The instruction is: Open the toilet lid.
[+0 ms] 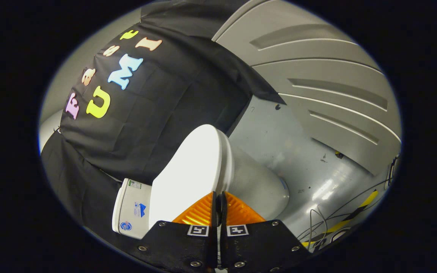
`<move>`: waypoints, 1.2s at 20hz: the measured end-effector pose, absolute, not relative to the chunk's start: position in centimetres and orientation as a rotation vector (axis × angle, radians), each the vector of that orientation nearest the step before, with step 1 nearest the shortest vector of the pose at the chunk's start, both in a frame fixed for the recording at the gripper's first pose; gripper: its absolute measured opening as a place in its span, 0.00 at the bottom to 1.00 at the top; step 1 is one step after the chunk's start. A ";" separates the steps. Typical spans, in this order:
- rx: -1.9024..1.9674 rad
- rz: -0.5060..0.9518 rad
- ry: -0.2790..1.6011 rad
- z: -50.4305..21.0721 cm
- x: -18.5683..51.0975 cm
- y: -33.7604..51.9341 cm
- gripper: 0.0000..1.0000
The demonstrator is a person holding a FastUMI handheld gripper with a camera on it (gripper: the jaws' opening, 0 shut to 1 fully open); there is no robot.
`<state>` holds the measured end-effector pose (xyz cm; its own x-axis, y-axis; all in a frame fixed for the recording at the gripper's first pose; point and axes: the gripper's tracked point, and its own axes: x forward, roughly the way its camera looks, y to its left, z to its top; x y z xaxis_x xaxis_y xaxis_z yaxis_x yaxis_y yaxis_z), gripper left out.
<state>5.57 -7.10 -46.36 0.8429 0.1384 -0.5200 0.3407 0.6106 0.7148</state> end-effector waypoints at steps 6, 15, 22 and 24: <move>0.797 -0.138 0.545 -43.8 5.7 -6.9 0.00; 0.547 -0.119 0.503 -36.6 6.4 -5.9 0.00; 0.464 -0.069 0.424 -30.1 7.2 -3.7 0.00; 0.420 -0.051 0.397 -28.0 7.5 -2.7 0.00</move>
